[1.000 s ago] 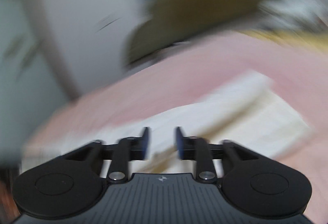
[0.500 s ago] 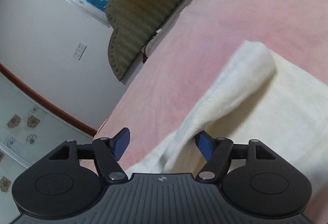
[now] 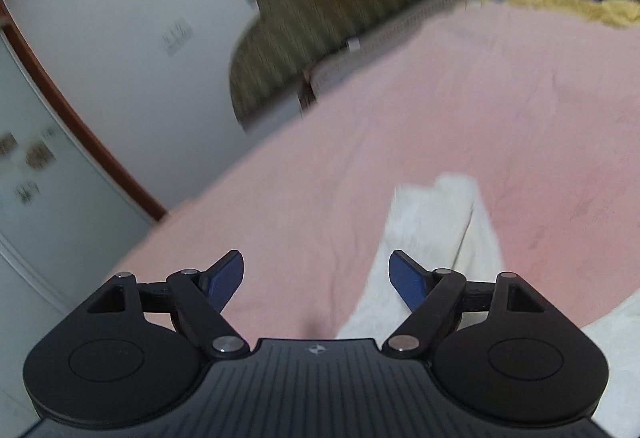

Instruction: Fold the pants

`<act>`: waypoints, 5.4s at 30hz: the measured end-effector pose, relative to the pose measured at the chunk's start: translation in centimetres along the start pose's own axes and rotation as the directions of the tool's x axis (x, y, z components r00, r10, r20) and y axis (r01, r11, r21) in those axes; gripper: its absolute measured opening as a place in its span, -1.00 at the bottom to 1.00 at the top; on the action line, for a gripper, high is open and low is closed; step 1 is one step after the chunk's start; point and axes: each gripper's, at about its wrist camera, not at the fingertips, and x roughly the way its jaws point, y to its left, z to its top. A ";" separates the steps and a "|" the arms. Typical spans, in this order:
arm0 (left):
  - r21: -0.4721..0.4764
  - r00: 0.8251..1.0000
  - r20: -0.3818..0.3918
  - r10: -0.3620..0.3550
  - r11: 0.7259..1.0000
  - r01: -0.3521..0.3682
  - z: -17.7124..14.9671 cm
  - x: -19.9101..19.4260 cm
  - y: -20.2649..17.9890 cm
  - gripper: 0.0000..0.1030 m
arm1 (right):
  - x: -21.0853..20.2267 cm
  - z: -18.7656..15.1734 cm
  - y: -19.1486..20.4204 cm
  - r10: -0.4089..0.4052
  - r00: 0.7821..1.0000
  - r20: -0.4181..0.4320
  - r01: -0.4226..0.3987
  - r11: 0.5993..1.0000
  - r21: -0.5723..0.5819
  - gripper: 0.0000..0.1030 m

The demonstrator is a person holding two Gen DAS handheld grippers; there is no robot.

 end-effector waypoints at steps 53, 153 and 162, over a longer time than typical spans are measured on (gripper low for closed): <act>0.509 0.966 0.188 -0.180 0.859 0.061 -2.6 -2.9 -11.3 0.29 | -12.9 -1.5 -4.6 -0.102 0.973 0.206 0.074 0.987 0.141 -0.85; -0.310 0.907 -0.021 -0.420 0.865 0.393 0.9 3.1 5.0 0.87 | -10.9 -6.0 -9.8 -0.264 0.936 0.233 0.235 0.961 0.146 -0.77; -0.813 0.672 0.141 -0.727 0.302 0.497 1.0 7.8 9.5 0.92 | -7.6 -12.3 8.1 -0.159 0.947 0.279 0.308 0.698 -0.647 -0.78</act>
